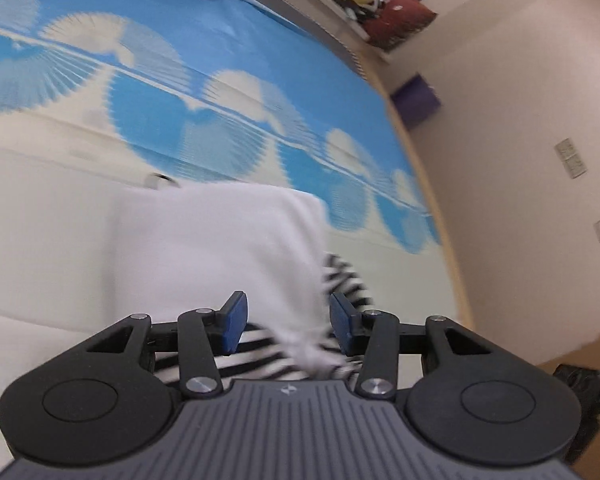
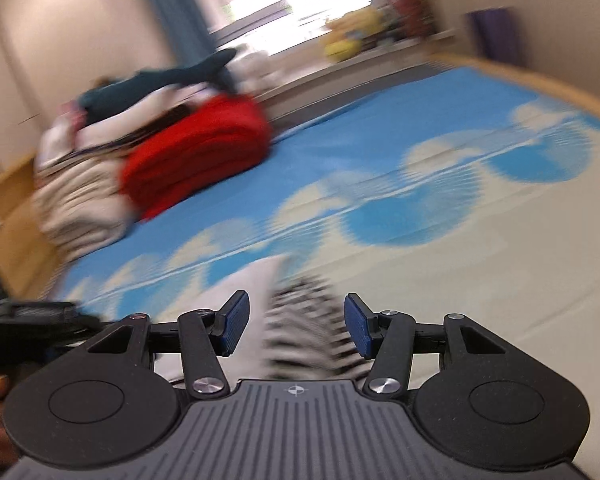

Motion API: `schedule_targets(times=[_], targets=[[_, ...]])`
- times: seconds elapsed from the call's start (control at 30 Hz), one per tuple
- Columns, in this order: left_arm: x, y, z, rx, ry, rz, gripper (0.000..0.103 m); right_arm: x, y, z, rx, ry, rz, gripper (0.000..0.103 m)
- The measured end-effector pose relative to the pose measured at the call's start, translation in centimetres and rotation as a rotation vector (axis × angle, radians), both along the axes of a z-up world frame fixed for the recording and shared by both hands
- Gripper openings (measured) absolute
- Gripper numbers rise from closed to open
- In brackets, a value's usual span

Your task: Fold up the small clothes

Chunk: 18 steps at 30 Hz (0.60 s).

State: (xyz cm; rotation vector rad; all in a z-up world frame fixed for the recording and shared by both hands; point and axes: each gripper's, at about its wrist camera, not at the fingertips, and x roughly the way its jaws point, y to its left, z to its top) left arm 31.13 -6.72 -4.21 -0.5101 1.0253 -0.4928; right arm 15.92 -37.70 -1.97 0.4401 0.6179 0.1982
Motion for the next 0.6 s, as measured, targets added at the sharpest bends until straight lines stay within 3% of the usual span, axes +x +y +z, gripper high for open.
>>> schedule_targets(times=[0.1,0.2,0.23,0.27,0.3,0.5,0.6], targets=[[-0.3,1.0,0.3,0.083,-0.017,-0.008,0.049,1.3,3.5,-1.2,-0.027,0.104,0.150,0.059],[-1.4,2.6,1.3,0.137,-0.040,-0.044,0.049,1.8,6.8,-2.6,-0.201,0.189,0.230,0.058],[-1.9,2.5,1.4,0.162,-0.044,-0.060,0.049,1.8,7.5,-2.9,-0.258,0.211,0.245,0.045],[-2.0,2.3,1.3,0.187,-0.046,-0.076,0.049,1.7,7.7,-3.0,-0.284,0.216,0.245,0.017],[-2.6,2.2,1.0,0.203,-0.046,-0.091,0.049,1.4,7.4,-3.0,-0.294,0.214,0.241,0.009],[-3.6,-0.5,0.1,0.224,-0.045,-0.213,0.049,-1.6,1.0,0.0,-0.110,0.088,0.067,0.005],[-3.8,-2.6,-0.7,0.201,-0.029,-0.290,0.049,-3.0,-1.8,-0.5,-0.146,0.145,-0.009,0.005]])
